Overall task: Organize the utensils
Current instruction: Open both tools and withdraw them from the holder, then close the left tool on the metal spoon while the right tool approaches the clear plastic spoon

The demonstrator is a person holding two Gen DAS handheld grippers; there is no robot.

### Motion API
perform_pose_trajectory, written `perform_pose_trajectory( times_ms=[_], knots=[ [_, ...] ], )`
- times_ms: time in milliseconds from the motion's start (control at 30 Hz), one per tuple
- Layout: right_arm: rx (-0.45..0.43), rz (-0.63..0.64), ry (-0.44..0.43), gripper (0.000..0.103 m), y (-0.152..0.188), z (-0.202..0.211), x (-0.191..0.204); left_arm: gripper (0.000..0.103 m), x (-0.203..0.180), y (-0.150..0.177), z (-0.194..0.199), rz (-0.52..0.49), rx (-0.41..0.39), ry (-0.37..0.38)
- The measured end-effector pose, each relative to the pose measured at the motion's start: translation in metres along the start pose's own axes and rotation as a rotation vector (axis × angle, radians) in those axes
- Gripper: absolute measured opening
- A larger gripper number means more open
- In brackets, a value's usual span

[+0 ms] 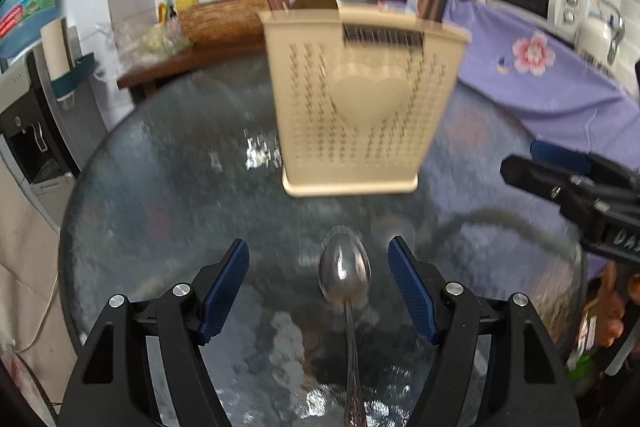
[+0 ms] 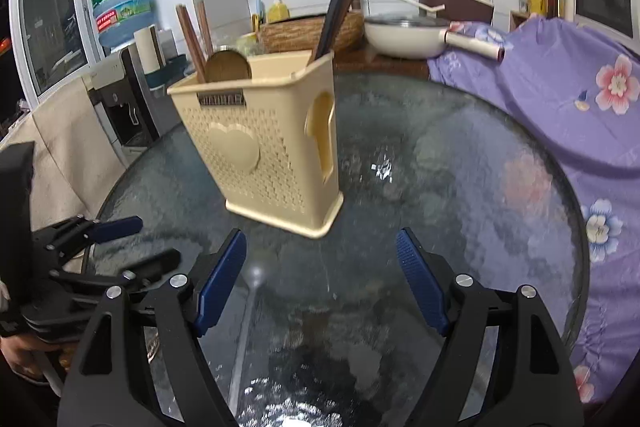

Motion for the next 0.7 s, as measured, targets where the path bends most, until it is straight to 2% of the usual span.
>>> perform_pose_trajectory(
  times_ms=[133,233,700],
  knots=[
    [0.025,-0.021,-0.008,0.077,0.010,-0.002,-0.002,0.069,-0.013,0.016,-0.017,-0.056,0.047,-0.026],
    [0.038,-0.018,-0.009,0.077,0.016,-0.003,-0.001,0.068,-0.014,0.020,-0.024,-0.052,0.068,-0.032],
    [0.067,-0.009,-0.025,0.077,0.029,-0.004,0.007,0.050,-0.024,0.015,-0.045,-0.050,0.118,-0.019]
  ],
)
Point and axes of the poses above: each gripper's, at about its wrist camera, not at the fingertips, and z roughly against the way its jaws point, x to its left, y to its underside, the point moved 4 cm from there along -z, roughly the way its jaws point, and after that the axes turned 10 degrees about -y, right-handed, at the moved point
